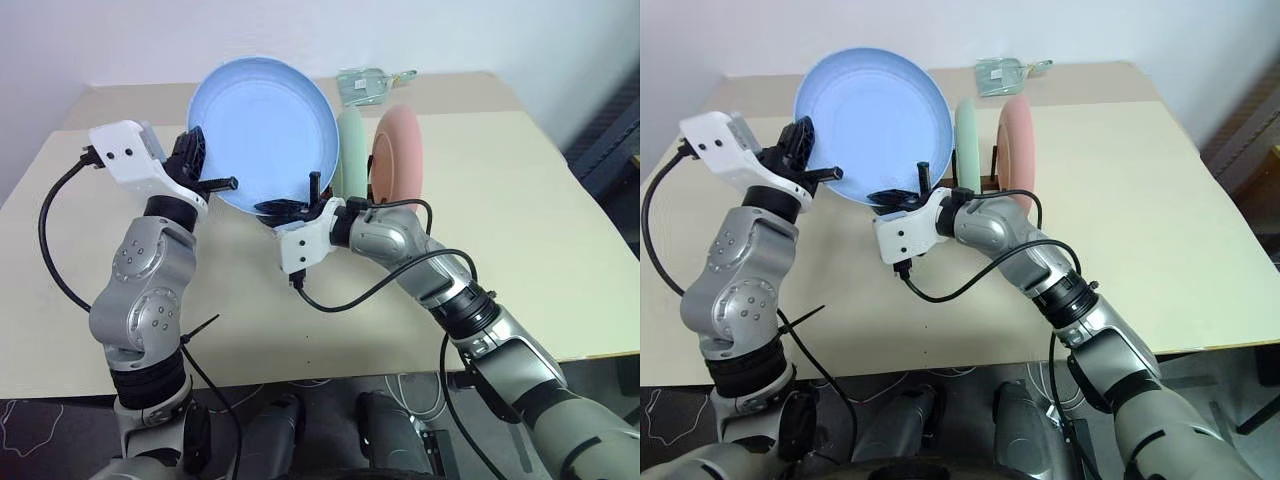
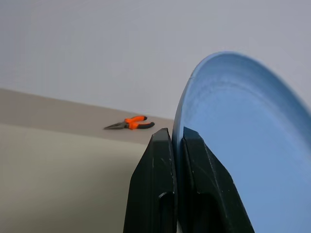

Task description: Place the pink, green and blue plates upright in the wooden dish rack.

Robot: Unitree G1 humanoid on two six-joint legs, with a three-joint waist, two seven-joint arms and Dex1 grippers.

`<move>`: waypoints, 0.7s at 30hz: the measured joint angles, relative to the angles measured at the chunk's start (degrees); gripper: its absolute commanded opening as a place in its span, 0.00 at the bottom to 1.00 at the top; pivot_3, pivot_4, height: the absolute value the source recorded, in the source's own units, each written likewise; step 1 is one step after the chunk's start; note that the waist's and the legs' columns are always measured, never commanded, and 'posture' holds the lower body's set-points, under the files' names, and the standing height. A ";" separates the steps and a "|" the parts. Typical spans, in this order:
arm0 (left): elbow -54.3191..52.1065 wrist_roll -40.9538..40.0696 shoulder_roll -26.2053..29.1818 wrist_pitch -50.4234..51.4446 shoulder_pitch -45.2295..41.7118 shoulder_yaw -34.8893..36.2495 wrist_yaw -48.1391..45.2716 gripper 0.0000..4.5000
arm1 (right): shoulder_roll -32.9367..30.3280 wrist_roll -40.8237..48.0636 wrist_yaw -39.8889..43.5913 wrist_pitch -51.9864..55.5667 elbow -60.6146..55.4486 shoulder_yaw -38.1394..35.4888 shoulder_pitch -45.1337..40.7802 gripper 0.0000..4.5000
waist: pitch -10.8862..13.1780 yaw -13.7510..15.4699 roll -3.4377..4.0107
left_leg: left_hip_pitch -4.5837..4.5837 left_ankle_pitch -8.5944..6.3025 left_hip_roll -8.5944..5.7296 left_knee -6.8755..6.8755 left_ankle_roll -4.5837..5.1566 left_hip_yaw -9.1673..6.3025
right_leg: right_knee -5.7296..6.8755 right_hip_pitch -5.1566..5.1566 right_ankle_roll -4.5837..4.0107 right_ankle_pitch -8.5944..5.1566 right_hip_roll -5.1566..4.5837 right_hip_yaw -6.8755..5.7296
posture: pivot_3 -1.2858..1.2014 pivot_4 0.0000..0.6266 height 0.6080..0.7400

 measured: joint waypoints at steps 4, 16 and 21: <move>-0.12 -0.26 0.16 -0.03 0.52 0.56 -0.24 0.07 | 0.56 -1.89 -0.32 0.14 0.20 0.52 0.00 0.00 | 0.01 0.24 0.00 | -0.01 0.01 0.01 0.02 -0.01 -0.01 | -0.01 0.01 -0.01 0.00 0.02 -0.01 | 0.52 0.24 0.99; 0.00 -0.79 0.75 -9.32 -3.91 7.93 3.02 0.89 | 0.43 -4.91 -2.48 -3.15 3.19 0.90 -0.41 0.00 | 0.01 -0.05 0.00 | 0.01 0.04 0.06 -0.02 -0.08 0.01 | -0.01 -0.01 -0.05 0.03 0.06 0.00 | 0.52 0.24 0.99; 7.26 10.22 11.64 -16.10 -0.27 14.37 5.54 0.89 | 1.61 0.99 -2.91 -5.77 3.84 -1.89 -0.76 0.00 | 0.02 -0.19 0.01 | 0.02 0.07 0.07 -0.12 -0.13 0.04 | -0.02 -0.07 -0.08 0.04 0.08 0.05 | 0.52 0.24 0.99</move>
